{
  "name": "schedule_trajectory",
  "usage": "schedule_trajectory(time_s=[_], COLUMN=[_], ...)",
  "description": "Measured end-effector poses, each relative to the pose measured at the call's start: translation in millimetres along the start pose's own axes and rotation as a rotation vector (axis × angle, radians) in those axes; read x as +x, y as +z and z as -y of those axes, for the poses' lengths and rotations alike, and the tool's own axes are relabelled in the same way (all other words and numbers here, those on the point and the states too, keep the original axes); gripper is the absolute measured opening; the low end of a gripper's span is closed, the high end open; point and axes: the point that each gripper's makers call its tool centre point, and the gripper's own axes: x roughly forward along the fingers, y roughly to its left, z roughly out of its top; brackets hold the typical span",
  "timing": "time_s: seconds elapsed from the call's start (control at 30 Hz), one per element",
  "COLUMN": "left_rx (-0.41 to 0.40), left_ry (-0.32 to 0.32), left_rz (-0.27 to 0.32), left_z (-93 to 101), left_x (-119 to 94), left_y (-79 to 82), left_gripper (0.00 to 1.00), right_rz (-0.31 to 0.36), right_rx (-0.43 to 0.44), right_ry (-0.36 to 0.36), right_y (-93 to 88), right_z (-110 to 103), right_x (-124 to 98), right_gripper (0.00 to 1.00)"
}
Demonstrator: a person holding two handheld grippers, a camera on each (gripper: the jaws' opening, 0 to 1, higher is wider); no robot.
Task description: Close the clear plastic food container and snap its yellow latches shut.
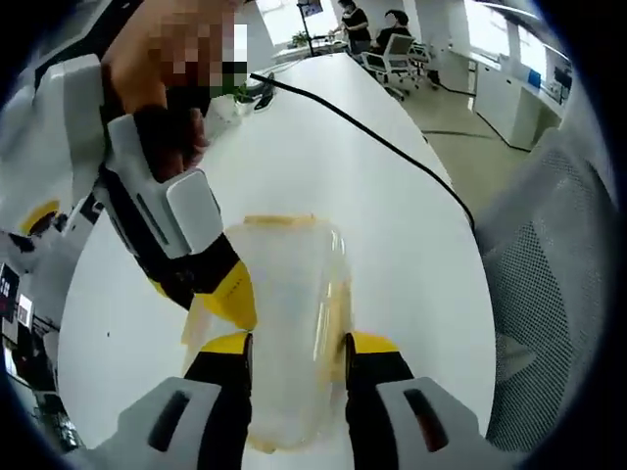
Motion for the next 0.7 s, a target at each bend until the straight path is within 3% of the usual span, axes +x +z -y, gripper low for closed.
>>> schedule_trajectory(time_s=[0.2,0.27,0.4,0.7], left_rx=[0.000,0.011,0.005,0.021], left_ry=[0.014,0.002,0.014,0.020], left_rz=[-0.013,-0.012,-0.012,0.006], left_z=[-0.8,1.9,3.5,1.9], left_x=[2.7,0.7,8.5,2.4], left_y=[-1.2,7.2,7.4,2.7], left_gripper=[0.32,0.31,0.31,0.33], right_rz=[-0.034,-0.027,-0.069,-0.043], right_rx=[0.001,0.004,-0.010,-0.007], right_ry=[0.032,0.062,0.064,0.046], right_y=[-1.1,3.9,2.6,-0.4], right_z=[0.4,0.8,-1.0,-2.7], right_x=[4.0,6.7,6.3,2.8], right_gripper=[0.34,0.34,0.34,0.36])
